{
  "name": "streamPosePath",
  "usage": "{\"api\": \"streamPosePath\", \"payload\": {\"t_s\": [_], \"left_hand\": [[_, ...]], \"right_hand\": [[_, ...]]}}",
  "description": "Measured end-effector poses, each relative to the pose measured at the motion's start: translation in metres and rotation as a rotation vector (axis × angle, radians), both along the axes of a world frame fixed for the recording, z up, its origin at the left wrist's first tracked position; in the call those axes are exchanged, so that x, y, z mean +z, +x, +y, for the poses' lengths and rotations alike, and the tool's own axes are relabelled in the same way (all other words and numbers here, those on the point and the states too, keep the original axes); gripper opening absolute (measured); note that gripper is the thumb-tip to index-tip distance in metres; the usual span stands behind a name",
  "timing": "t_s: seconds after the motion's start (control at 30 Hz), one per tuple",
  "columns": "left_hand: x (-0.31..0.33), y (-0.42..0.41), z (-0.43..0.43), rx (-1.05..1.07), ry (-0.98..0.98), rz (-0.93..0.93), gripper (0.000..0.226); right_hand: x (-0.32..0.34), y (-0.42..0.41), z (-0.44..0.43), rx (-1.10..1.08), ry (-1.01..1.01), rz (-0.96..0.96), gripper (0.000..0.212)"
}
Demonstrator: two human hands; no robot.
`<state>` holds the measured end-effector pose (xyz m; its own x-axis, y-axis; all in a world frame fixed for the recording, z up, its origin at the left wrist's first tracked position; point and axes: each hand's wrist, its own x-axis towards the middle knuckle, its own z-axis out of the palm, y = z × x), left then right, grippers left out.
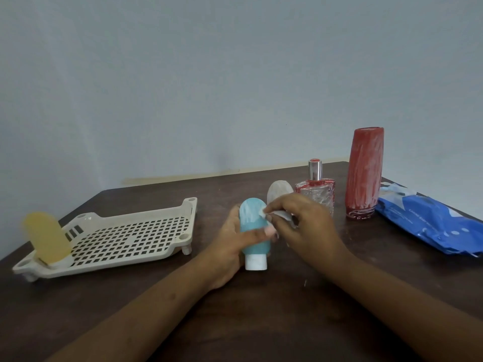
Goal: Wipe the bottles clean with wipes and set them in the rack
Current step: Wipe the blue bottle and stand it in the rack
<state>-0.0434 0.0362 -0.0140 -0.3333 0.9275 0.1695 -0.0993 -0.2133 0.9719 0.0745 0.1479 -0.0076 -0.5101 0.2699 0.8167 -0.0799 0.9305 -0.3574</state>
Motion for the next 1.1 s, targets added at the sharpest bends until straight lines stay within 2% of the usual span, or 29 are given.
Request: {"api": "streamPosePath", "payload": {"t_s": [0.2,0.33,0.43,0.53,0.67,1.0,1.1], "left_hand": [[0.001,-0.005,-0.005,-0.069,-0.112,0.139,0.084],[0.004,-0.008,-0.007,-0.088,-0.142,0.109,0.086],[0.004,-0.012,-0.008,-0.139,-0.16,0.05,0.085],[0.003,-0.014,-0.008,-0.209,-0.162,0.025,0.085],[0.002,-0.015,-0.007,-0.246,-0.132,0.024,0.077],[0.002,-0.016,-0.007,-0.243,-0.123,0.029,0.076],[0.002,-0.015,-0.007,-0.242,-0.121,0.043,0.074]], "right_hand": [[-0.001,0.004,0.0,-0.009,-0.09,-0.007,0.016],[0.0,0.012,-0.002,0.092,-0.109,-0.049,0.019],[-0.001,0.012,-0.002,0.089,-0.093,-0.051,0.017],[0.001,0.007,0.001,0.055,-0.069,0.027,0.009],[0.003,0.006,0.005,0.011,-0.11,0.144,0.014],[-0.003,0.013,0.004,0.016,0.054,0.048,0.016],[-0.002,0.01,0.005,-0.015,0.053,0.079,0.017]]}}
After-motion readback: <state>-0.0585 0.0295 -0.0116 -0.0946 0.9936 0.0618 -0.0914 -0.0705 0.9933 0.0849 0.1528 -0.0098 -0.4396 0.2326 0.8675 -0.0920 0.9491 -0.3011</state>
